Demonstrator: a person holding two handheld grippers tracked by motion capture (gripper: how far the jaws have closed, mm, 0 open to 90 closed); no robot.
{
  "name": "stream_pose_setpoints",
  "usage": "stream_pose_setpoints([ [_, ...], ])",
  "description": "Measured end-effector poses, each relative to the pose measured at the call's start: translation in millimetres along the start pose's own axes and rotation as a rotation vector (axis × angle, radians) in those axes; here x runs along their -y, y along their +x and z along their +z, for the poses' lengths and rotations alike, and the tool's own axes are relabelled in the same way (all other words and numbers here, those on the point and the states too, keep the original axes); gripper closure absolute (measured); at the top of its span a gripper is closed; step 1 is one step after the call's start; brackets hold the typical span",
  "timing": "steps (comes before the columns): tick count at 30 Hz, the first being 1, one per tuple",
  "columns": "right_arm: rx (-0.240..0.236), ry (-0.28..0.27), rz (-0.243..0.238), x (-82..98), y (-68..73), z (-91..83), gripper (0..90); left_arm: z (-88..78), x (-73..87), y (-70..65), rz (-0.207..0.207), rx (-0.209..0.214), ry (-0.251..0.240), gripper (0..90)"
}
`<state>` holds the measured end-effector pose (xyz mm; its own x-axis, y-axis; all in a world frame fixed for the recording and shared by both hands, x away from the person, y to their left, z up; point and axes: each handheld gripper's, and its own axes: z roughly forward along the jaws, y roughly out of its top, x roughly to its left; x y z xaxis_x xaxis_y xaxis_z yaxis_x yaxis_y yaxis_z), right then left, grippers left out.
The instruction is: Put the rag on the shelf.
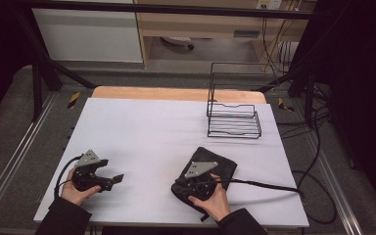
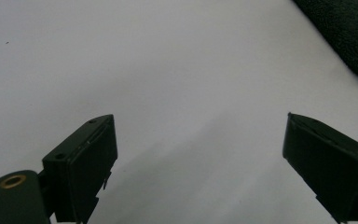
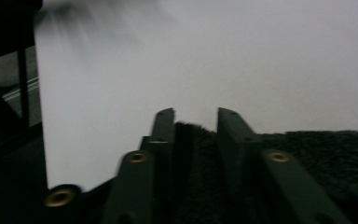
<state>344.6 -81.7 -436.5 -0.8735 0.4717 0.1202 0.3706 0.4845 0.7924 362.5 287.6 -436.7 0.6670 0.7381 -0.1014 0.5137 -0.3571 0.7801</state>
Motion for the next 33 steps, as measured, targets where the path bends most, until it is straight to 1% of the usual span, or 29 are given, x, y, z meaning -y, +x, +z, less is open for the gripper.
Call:
stream_pose_setpoints([
  [1,0.0,0.0,0.0,0.0,0.0,0.0,63.5,0.1,-0.3,-0.7,0.0,-0.001,0.0,9.8],
  [3,0.034,-0.052,0.012,-3.7,-4.9,-12.0,52.1,0.9,-1.9,-2.8,-0.004,-0.005,0.002,9.8],
  [4,0.034,-0.052,0.012,-3.7,-4.9,-12.0,52.1,0.9,-1.9,-2.8,-0.004,-0.005,0.002,9.8],
  [5,0.049,-0.072,0.023,-4.5,-7.9,-17.4,48.5,1.3,-2.5,-3.7,-0.003,-0.008,0.003,9.8],
  [6,0.09,-0.105,0.045,-3.7,-17.0,-29.7,41.3,2.1,-4.1,-6.2,-0.008,-0.007,0.004,9.8],
  [7,0.116,-0.116,0.062,-2.3,-22.3,-35.7,37.4,2.3,-5.1,-7.5,-0.007,-0.009,0.005,9.8],
  [8,0.145,-0.13,0.077,-0.2,-28.0,-41.6,35.2,2.7,-6.3,-9.1,-0.009,-0.011,0.005,9.8],
  [10,0.184,-0.149,0.109,5.2,-39.8,-52.5,29.7,3.7,-8.9,-13.1,-0.014,-0.011,0.002,10.4],
  [12,0.213,-0.146,0.137,10.9,-50.7,-60.4,23.6,4.6,-10.0,-15.3,-0.014,-0.013,0.005,10.9],
  [14,0.24,-0.136,0.157,17.1,-60.2,-66.8,20.9,8.2,-14.4,-22.9,-0.005,-0.022,0.019,11.5],
  [16,0.259,-0.128,0.177,22.8,-69.5,-72.2,18.3,9.3,-16.3,-25.5,0.001,-0.024,0.019,12.2],
  [17,0.27,-0.123,0.186,25.1,-73.9,-75.0,17.5,12.0,-20.8,-31.7,-0.008,-0.021,0.016,12.7],
  [18,0.277,-0.122,0.197,27.3,-77.9,-77.9,17.5,12.0,-20.8,-31.7,-0.008,-0.021,0.016,13.7],
  [19,0.29,-0.124,0.205,29.4,-81.8,-80.5,17.5,13.6,-23.6,-34.7,-0.006,-0.022,0.019,15.0],
  [20,0.302,-0.122,0.213,31.5,-85.8,-83.3,17.7,17.4,-29.7,-42.6,-0.014,-0.009,0.02,16.5],
  [22,0.32,-0.121,0.244,35.0,-92.9,-87.8,19.1,22.0,-36.3,-52.4,0.0,0.001,0.02,19.2],
  [23,0.327,-0.119,0.253,37.0,-96.0,-89.7,20.5,22.0,-36.3,-52.4,0.0,0.001,0.02,20.5],
  [24,0.332,-0.112,0.263,38.9,-98.5,-91.0,22.7,28.5,-43.9,-63.9,0.022,0.019,0.029,21.5],
  [25,0.343,-0.1,0.27,40.9,-101.0,-91.8,23.8,28.5,-43.9,-63.9,0.022,0.019,0.029,22.3],
  [26,0.343,-0.1,0.27,40.9,-101.0,-91.8,23.8,32.3,-47.6,-70.1,0.03,0.028,0.034,22.3],
  [27,0.353,-0.088,0.29,45.4,-104.2,-93.3,29.6,40.8,-54.8,-83.0,0.048,0.053,0.041,23.8],
  [29,0.343,-0.079,0.309,50.1,-106.9,-93.7,33.9,50.1,-61.2,-96.5,0.062,0.077,0.055,25.8],
  [31,0.349,-0.057,0.325,53.3,-108.4,-93.4,39.0,60.0,-66.4,-108.8,0.077,0.096,0.068,28.1],
  [32,0.353,-0.05,0.335,54.8,-109.2,-93.4,40.6,60.0,-66.4,-108.8,0.077,0.096,0.068,30.9],
  [33,0.357,-0.047,0.342,56.2,-110.1,-93.0,42.9,70.6,-69.3,-119.0,0.078,0.119,0.086,33.5],
])
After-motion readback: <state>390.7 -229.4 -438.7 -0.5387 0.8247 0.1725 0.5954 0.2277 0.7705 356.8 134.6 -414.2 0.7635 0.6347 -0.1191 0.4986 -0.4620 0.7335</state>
